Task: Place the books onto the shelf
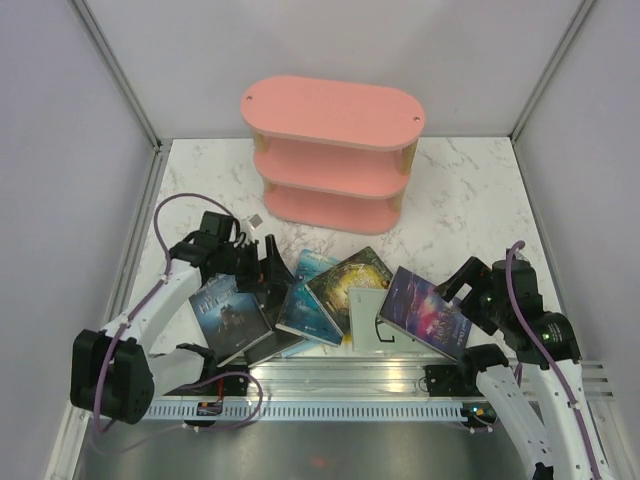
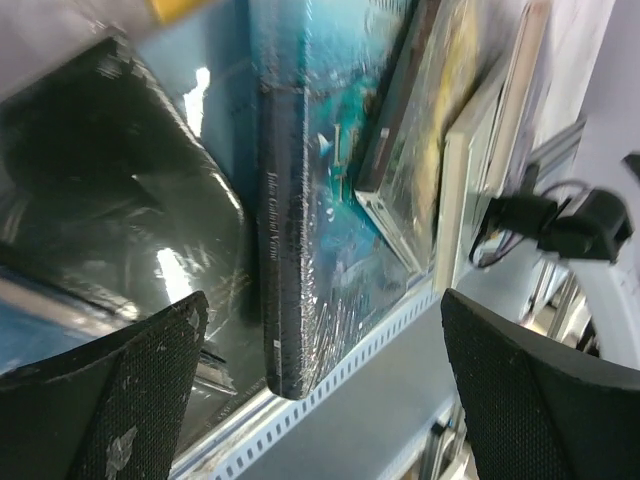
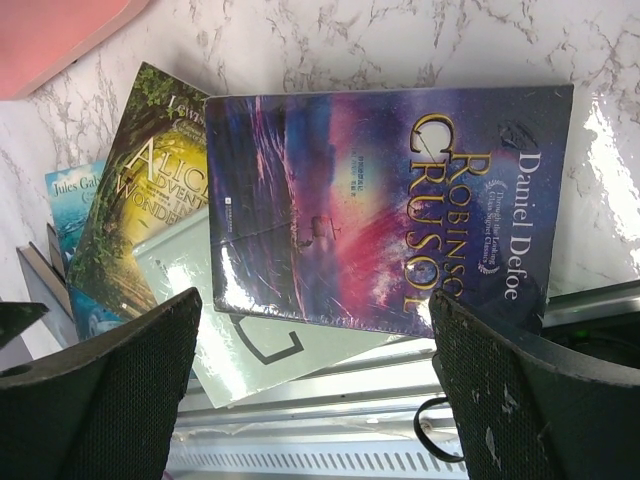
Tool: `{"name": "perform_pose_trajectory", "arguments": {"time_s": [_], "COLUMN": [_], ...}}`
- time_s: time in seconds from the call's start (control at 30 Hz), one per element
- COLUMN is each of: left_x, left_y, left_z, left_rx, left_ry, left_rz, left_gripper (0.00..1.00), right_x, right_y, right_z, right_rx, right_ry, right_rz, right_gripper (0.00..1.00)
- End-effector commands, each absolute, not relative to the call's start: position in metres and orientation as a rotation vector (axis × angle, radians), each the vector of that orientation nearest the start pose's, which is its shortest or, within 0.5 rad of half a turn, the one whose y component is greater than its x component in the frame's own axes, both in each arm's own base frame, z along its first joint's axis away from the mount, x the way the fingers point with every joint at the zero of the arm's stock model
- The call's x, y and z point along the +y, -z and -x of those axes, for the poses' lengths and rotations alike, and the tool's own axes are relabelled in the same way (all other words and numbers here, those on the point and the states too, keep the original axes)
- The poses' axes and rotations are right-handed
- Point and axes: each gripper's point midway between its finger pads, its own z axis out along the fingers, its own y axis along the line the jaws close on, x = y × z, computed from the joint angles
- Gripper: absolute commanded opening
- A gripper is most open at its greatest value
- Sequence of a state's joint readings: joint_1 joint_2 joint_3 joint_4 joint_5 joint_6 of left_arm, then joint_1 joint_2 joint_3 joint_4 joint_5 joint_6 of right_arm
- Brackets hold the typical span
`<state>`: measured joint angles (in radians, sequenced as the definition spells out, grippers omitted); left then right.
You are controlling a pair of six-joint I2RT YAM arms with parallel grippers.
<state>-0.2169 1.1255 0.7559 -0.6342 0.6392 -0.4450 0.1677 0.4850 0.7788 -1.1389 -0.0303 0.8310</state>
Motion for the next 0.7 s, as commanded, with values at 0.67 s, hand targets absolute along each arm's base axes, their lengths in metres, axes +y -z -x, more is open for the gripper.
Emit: {"name": "perform_pose_trajectory", "arguments": {"time_s": [0.67], "left_x": [-0.22], "left_y": [-0.07], "left_z": [-0.126], "left_rx": [2.756], "left_ry": [1.617], "left_rz": [0.155], "left_gripper": [0.58], "right_x": [0.046], "right_y": [-0.158], "right_z": [-0.126], "right_rx": [2.322], "right_ry": [-0.409], "right_rz": [-0.905], "right_gripper": [0.97]}}
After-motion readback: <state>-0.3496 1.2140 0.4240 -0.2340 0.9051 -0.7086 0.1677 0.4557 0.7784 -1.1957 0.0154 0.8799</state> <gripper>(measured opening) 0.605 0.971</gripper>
